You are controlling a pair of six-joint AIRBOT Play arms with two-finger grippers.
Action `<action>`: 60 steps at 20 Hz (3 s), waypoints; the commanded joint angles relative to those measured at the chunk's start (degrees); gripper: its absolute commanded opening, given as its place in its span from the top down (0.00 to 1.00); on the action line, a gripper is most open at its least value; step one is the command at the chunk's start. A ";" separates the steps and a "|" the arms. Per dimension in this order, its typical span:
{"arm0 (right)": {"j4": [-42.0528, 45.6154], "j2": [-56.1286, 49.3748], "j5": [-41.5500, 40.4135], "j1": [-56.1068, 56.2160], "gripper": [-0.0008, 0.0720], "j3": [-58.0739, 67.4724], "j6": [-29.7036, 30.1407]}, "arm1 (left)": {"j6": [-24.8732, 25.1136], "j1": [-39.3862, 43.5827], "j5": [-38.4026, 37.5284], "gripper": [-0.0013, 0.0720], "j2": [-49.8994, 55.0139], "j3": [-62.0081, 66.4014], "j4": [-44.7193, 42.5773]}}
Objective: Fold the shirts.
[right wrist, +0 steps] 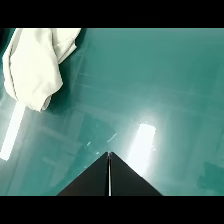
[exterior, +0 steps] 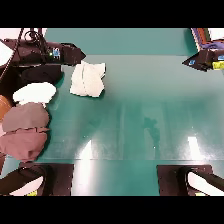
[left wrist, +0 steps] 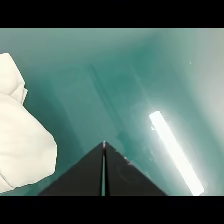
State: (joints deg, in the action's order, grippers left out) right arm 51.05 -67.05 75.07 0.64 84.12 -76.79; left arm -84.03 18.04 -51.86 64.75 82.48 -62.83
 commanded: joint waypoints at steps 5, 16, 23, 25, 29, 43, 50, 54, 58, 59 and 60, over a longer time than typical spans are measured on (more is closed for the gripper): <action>-0.02 0.02 0.02 0.04 0.97 0.04 -0.02 | 0.02 0.02 0.02 0.95 0.00 0.02 -0.02; -0.02 0.02 0.02 0.04 0.97 0.04 -0.02 | 0.00 0.02 0.00 0.95 0.00 0.02 1.05; -0.09 0.02 0.00 0.07 0.97 0.04 -0.02 | -12.68 -3.02 4.42 0.22 7.72 0.00 -19.87; -0.09 0.02 0.55 0.42 0.97 0.04 -0.04 | -12.66 -5.07 4.87 0.22 14.08 0.02 -19.17; -0.13 0.02 1.07 0.46 0.97 0.00 -0.04 | -12.63 -5.90 10.99 0.22 27.30 0.13 -18.10; -0.37 0.09 1.64 0.46 0.97 6.99 -0.04 | -6.16 -5.88 -1.16 0.95 24.50 27.08 -17.81; -0.31 0.20 3.69 0.46 0.97 23.41 -0.04 | 3.63 -0.31 -13.86 0.95 4.22 33.09 -9.88; -0.26 2.21 4.59 0.44 0.97 25.66 -0.04 | 4.07 11.19 -20.72 0.95 4.42 28.81 -9.90; 0.04 3.98 5.70 0.46 0.97 25.66 -0.04 | 7.76 16.96 -17.25 0.75 7.34 16.96 -10.56; 0.04 4.20 6.32 0.44 0.97 25.66 -0.07 | 7.19 16.26 -15.98 0.32 8.37 15.08 -12.70; -0.02 4.22 6.97 0.46 0.97 25.66 -0.09 | 4.52 14.67 -16.13 0.24 9.25 14.58 -15.19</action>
State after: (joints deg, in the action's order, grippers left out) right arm 50.98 -63.53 80.51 1.06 109.40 -76.82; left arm -78.67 32.25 -68.99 72.23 101.80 -73.93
